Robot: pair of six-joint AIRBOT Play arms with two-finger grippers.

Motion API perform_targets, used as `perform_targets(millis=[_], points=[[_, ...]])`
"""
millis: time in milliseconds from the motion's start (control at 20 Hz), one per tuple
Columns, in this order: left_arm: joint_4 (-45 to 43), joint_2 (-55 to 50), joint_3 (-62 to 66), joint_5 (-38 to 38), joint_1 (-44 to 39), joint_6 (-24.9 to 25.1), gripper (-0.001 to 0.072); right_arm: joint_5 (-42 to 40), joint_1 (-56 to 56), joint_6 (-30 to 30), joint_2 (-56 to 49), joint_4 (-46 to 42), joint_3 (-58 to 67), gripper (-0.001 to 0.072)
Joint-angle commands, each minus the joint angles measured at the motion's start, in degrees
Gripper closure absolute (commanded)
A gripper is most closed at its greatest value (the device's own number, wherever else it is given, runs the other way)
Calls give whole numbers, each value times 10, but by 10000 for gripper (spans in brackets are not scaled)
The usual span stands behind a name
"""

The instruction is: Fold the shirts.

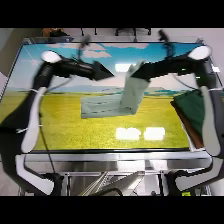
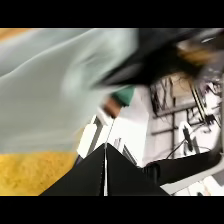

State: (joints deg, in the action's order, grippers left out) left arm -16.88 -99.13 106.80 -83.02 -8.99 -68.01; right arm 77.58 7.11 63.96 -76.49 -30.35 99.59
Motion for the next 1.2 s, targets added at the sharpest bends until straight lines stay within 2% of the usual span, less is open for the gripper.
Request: perform_targets(millis=[0, 100, 150, 200, 250, 300, 350, 450, 700, 800, 850, 900, 1000, 1150], points=[[16, 126, 0, -70, 127, 5, 692, -124, 143, 3, -90, -2, 1, 689], [15, 173, 0, -82, 179, 5, 692, -231, 225, 0, -147, 3, 1, 689], [14, 191, -1, -89, 195, 7, 692, -290, 263, -32, -172, 25, 1, 677], [14, 208, -1, -96, 208, 15, 692, -337, 298, -80, -193, 70, 1, 564], [14, 222, -1, -103, 217, 23, 693, -363, 326, -146, -209, 133, 2, 333], [14, 233, -1, -106, 221, 28, 693, -366, 341, -197, -214, 176, 2, 296], [14, 241, -1, -106, 220, 32, 692, -361, 345, -224, -210, 191, 2, 298], [14, 252, -1, -111, 220, 36, 692, -338, 326, -224, -188, 168, 2, 299], [16, 253, -17, -113, 219, 35, 693, -199, 172, -135, -118, 115, 2, 298], [16, 253, -43, -113, 219, 35, 692, -163, 90, -76, -92, 54, 2, 294], [16, 253, -59, -113, 219, 35, 692, -141, 52, -39, -82, 9, 2, 235], [16, 253, -73, -113, 219, 35, 693, -114, 14, 2, -75, -43, 2, 124], [17, 253, -98, -110, 219, 35, 692, -58, -40, 50, -75, -128, -3, 104], [20, 253, -115, -107, 219, 36, 692, -59, -61, 49, -79, -151, -70, 104]])
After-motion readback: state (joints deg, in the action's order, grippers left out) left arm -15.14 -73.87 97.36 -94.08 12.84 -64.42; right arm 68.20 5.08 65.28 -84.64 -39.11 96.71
